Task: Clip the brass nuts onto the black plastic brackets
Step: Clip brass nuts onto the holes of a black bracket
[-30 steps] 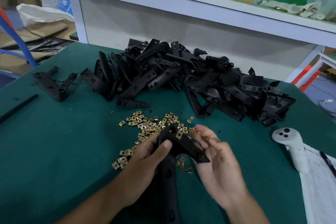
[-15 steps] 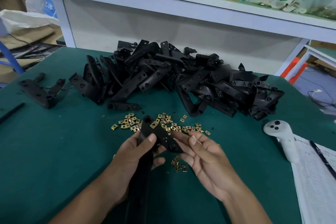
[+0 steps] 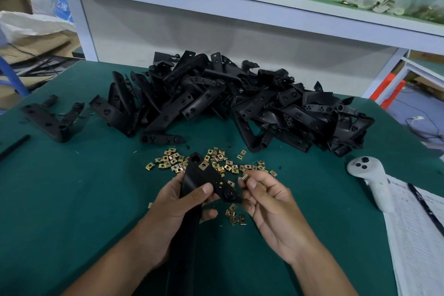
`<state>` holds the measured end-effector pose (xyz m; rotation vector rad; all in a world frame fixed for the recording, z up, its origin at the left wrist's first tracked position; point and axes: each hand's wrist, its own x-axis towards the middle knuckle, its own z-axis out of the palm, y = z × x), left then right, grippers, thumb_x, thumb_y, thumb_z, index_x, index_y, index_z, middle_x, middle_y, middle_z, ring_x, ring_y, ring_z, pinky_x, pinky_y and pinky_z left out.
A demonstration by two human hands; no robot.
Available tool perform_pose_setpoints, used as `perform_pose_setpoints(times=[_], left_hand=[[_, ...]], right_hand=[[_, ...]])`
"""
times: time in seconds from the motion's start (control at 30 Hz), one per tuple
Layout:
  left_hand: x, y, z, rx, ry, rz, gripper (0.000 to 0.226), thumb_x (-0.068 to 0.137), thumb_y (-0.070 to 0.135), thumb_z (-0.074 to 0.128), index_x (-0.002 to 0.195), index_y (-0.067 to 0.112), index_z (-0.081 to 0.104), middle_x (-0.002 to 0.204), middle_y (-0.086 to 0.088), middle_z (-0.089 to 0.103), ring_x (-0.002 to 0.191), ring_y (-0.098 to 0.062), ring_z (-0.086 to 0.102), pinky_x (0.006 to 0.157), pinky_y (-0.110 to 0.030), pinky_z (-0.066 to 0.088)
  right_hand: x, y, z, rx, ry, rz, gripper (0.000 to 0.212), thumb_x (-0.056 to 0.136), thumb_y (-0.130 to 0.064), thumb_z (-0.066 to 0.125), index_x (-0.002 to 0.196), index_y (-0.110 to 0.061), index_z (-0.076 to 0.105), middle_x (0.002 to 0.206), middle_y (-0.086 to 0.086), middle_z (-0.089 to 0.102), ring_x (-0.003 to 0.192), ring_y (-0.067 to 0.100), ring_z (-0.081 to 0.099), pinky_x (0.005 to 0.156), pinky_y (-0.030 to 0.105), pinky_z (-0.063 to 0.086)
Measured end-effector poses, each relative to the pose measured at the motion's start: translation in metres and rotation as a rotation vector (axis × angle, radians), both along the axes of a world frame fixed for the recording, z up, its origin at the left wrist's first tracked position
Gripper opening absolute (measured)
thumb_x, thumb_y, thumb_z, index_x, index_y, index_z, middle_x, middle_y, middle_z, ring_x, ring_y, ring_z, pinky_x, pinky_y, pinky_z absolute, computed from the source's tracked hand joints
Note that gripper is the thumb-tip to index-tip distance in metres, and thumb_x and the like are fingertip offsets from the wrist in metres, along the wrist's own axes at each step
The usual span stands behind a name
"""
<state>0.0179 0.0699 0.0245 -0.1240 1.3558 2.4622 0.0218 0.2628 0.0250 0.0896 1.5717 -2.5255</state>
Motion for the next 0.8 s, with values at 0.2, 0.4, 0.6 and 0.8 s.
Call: perform_pose_setpoints(times=[0.2, 0.4, 0.6, 0.8], left_hand=[[0.0001, 0.0001, -0.001, -0.016, 0.017, -0.002, 0.028, 0.064, 0.018, 0.08, 0.092, 0.017, 0.076, 0.087, -0.003, 0.076, 0.075, -0.01, 0.073, 0.055, -0.023, 0.057], [0.0003, -0.001, -0.001, -0.045, 0.038, -0.018, 0.025, 0.06, 0.023, 0.083, 0.085, 0.022, 0.079, 0.086, 0.001, 0.076, 0.076, -0.009, 0.073, 0.056, -0.023, 0.057], [0.0004, -0.0017, -0.0015, -0.054, 0.048, -0.01, 0.033, 0.063, 0.022, 0.082, 0.095, 0.016, 0.075, 0.089, -0.001, 0.077, 0.078, -0.011, 0.074, 0.058, -0.024, 0.058], [0.0006, -0.0038, -0.0026, -0.1, 0.084, -0.05, 0.036, 0.062, 0.024, 0.094, 0.095, 0.026, 0.077, 0.1, -0.004, 0.077, 0.081, -0.013, 0.074, 0.062, -0.024, 0.058]], right_hand=[[0.0006, 0.0007, 0.0041, -0.081, 0.011, 0.005, 0.013, 0.075, -0.006, 0.078, 0.084, -0.015, 0.077, 0.084, 0.004, 0.07, 0.068, 0.007, 0.062, 0.06, 0.02, 0.051], [0.0001, 0.0014, 0.0019, 0.051, 0.083, -0.058, 0.02, 0.071, -0.003, 0.084, 0.081, -0.018, 0.075, 0.081, 0.001, 0.067, 0.072, 0.01, 0.061, 0.064, 0.021, 0.051], [-0.0012, 0.0025, 0.0015, -0.002, 0.073, -0.042, 0.027, 0.077, -0.012, 0.077, 0.104, -0.013, 0.075, 0.081, -0.003, 0.063, 0.074, 0.007, 0.061, 0.063, 0.021, 0.05], [0.0004, 0.0014, 0.0028, 0.024, 0.095, -0.024, 0.011, 0.08, -0.01, 0.074, 0.088, -0.017, 0.072, 0.076, -0.003, 0.062, 0.067, 0.007, 0.055, 0.058, 0.021, 0.047]])
